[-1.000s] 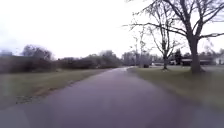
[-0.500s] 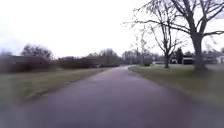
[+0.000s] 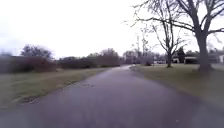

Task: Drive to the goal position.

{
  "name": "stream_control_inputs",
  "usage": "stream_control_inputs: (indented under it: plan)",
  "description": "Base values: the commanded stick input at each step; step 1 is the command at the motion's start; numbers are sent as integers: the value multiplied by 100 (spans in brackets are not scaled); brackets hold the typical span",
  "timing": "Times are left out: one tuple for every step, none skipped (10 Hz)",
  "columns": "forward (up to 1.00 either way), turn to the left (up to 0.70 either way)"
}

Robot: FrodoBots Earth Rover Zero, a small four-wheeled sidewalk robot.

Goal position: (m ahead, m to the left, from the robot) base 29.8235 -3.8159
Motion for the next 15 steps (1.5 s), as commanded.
stream_control_inputs:
  plan:
    - [100,0]
    - [100,0]
    - [100,0]
    - [100,0]
    - [100,0]
    - [100,0]
    - [100,0]
    - [100,0]
    - [100,0]
    - [100,0]
    - [100,0]
    - [100,0]
    - [100,0]
    - [100,0]
    - [100,0]
